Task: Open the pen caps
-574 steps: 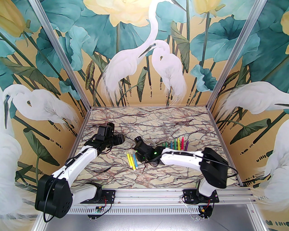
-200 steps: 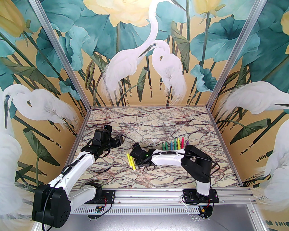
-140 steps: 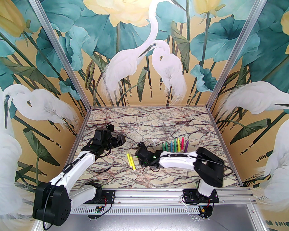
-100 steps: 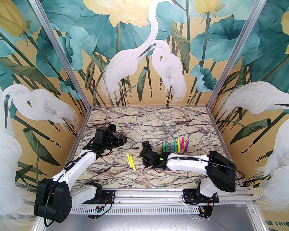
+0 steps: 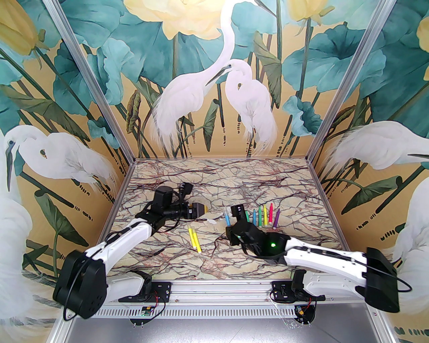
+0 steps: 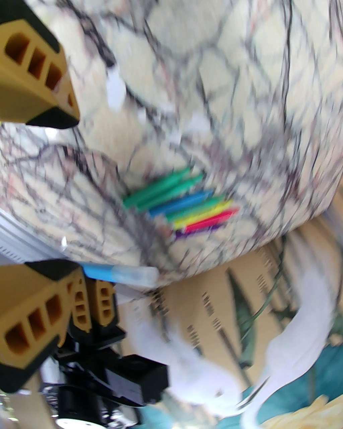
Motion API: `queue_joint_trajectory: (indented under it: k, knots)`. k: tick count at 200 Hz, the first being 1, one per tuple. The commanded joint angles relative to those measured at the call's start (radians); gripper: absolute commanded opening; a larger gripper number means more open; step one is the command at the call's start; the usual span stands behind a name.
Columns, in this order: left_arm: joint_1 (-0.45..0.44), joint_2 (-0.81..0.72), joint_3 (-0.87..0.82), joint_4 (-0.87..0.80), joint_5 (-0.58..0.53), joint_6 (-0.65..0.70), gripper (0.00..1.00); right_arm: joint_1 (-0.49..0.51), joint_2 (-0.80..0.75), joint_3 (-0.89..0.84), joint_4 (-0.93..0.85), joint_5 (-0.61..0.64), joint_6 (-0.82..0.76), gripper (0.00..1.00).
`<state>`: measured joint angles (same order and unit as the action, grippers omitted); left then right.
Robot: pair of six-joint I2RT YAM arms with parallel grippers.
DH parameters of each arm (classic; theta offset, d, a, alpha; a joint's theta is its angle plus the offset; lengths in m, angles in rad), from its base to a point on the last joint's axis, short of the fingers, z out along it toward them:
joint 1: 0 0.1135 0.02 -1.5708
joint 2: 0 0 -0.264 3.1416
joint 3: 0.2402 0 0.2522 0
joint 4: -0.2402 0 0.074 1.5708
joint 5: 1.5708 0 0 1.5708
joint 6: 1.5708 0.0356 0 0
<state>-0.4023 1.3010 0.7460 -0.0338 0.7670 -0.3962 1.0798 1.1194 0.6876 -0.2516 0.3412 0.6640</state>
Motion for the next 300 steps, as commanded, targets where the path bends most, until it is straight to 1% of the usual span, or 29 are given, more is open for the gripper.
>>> queue_joint_trajectory:
  k: [1, 31, 45, 58, 124, 177, 248, 258, 269, 290, 300]
  knots:
    - [-0.048, 0.037, 0.033, 0.083, 0.101, 0.023, 0.68, -0.002, -0.012, -0.018, 0.004, -0.003, -0.024, 0.16]
    - [-0.110, 0.078, 0.044, 0.164, 0.148, 0.023, 0.68, -0.002, -0.018, -0.021, 0.017, -0.029, -0.035, 0.16]
    - [-0.131, 0.094, 0.056, 0.179, 0.173, 0.024, 0.67, -0.002, -0.023, -0.023, 0.015, -0.032, -0.038, 0.16]
    - [-0.147, 0.105, 0.069, 0.182, 0.173, 0.029, 0.67, -0.001, -0.028, -0.025, 0.016, -0.034, -0.042, 0.16]
    - [-0.172, 0.203, 0.126, 0.212, 0.170, -0.002, 0.60, -0.001, -0.031, -0.023, 0.027, -0.052, -0.055, 0.17]
    - [-0.182, 0.266, 0.171, 0.219, 0.193, -0.015, 0.48, -0.001, -0.039, -0.023, 0.023, -0.041, -0.061, 0.16]
    - [-0.184, 0.305, 0.187, 0.257, 0.216, -0.046, 0.26, -0.003, -0.039, -0.027, 0.017, -0.023, -0.068, 0.17]
    - [-0.184, 0.308, 0.187, 0.262, 0.218, -0.050, 0.23, -0.003, -0.042, -0.025, 0.016, -0.019, -0.070, 0.20]
    - [-0.184, 0.309, 0.187, 0.263, 0.219, -0.052, 0.20, -0.004, -0.043, -0.024, 0.012, -0.010, -0.069, 0.29]
    - [-0.183, 0.307, 0.187, 0.261, 0.222, -0.054, 0.15, -0.009, -0.035, -0.024, 0.011, -0.008, -0.068, 0.40]
    - [-0.183, 0.303, 0.188, 0.257, 0.223, -0.055, 0.13, -0.014, -0.029, -0.026, 0.015, -0.012, -0.066, 0.43]
